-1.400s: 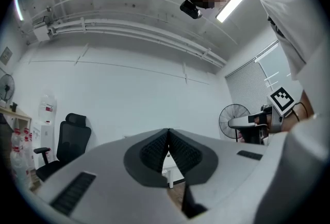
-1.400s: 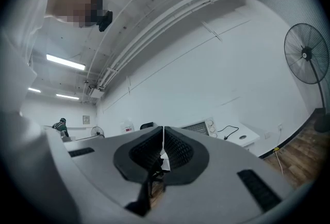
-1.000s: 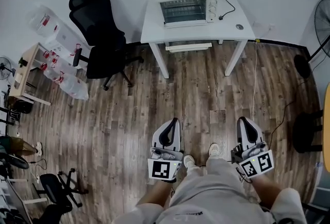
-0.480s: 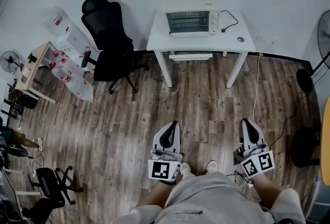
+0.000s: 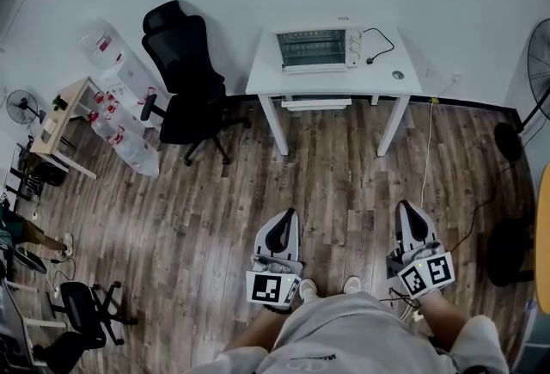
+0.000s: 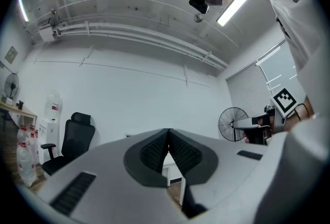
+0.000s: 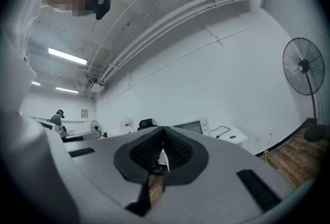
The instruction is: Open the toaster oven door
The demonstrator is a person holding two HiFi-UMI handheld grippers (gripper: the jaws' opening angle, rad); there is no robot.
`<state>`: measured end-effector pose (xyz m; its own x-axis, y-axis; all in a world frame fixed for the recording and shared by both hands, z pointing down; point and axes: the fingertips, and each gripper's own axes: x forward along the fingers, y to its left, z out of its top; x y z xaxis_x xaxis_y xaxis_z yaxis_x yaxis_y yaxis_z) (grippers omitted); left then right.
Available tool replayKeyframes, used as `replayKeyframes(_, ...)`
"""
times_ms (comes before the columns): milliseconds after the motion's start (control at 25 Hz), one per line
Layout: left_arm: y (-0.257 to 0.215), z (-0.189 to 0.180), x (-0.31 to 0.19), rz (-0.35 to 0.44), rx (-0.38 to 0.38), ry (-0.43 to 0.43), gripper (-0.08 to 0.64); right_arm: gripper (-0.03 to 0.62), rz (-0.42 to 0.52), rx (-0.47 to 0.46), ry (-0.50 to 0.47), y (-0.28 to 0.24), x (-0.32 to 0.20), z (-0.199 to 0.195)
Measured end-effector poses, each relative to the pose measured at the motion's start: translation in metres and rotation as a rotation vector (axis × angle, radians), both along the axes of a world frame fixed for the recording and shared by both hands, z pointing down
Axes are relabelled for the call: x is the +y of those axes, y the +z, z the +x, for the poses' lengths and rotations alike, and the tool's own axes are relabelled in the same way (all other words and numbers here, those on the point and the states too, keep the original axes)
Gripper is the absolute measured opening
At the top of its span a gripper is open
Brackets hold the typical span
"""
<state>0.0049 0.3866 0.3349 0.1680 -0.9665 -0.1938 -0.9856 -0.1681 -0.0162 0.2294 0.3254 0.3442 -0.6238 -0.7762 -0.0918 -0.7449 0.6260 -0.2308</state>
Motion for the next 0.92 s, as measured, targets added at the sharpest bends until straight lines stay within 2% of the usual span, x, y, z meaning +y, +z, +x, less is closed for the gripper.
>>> replayKeyframes(920,0.004,0.013,-0.002,-0.010,-0.001,0.030,0.006,0.015,-0.004,-0.001,-0.015,-0.002,0.005,-0.003)
